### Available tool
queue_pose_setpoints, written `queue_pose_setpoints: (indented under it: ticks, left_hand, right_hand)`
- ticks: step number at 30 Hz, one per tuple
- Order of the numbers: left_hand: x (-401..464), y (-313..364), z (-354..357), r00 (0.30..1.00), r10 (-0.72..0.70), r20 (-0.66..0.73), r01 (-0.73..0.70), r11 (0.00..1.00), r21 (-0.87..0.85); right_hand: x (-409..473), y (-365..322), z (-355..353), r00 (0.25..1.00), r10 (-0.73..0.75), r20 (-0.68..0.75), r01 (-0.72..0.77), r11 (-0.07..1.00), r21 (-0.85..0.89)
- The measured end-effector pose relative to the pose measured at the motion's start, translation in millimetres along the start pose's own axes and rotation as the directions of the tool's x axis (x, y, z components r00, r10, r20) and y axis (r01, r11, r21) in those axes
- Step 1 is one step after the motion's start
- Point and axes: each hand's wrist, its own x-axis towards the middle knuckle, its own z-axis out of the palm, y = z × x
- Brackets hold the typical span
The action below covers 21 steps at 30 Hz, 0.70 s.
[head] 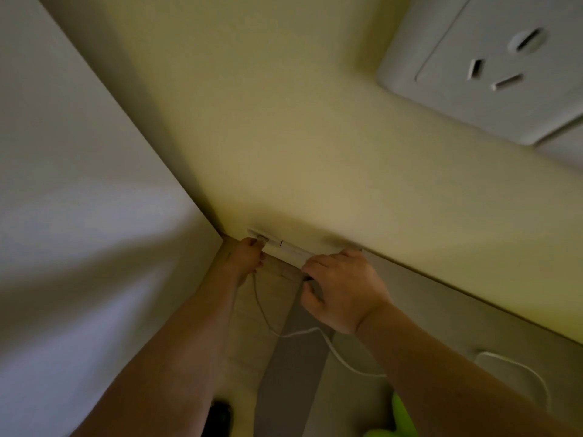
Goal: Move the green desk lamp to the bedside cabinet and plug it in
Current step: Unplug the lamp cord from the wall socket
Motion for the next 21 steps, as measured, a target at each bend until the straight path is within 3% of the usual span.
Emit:
queue_pose_setpoints:
  ticks: [14, 21]
  left_hand:
    - [5.1, 9.8, 6.1, 0.987, -0.148, -0.056, 0.147, 0.989, -0.023]
    - [3.6, 6.2, 7.1, 0.993, -0.057, -0.108, 0.056, 0.998, -0.016]
  right_hand:
    - [0.3, 4.2, 2.3, 1.000, 0.005, -0.011, -0.005, 1.000, 0.025]
    - [0.8, 3.5, 2.7, 1.000, 0.007, -0.006, -0.007, 1.000, 0.012]
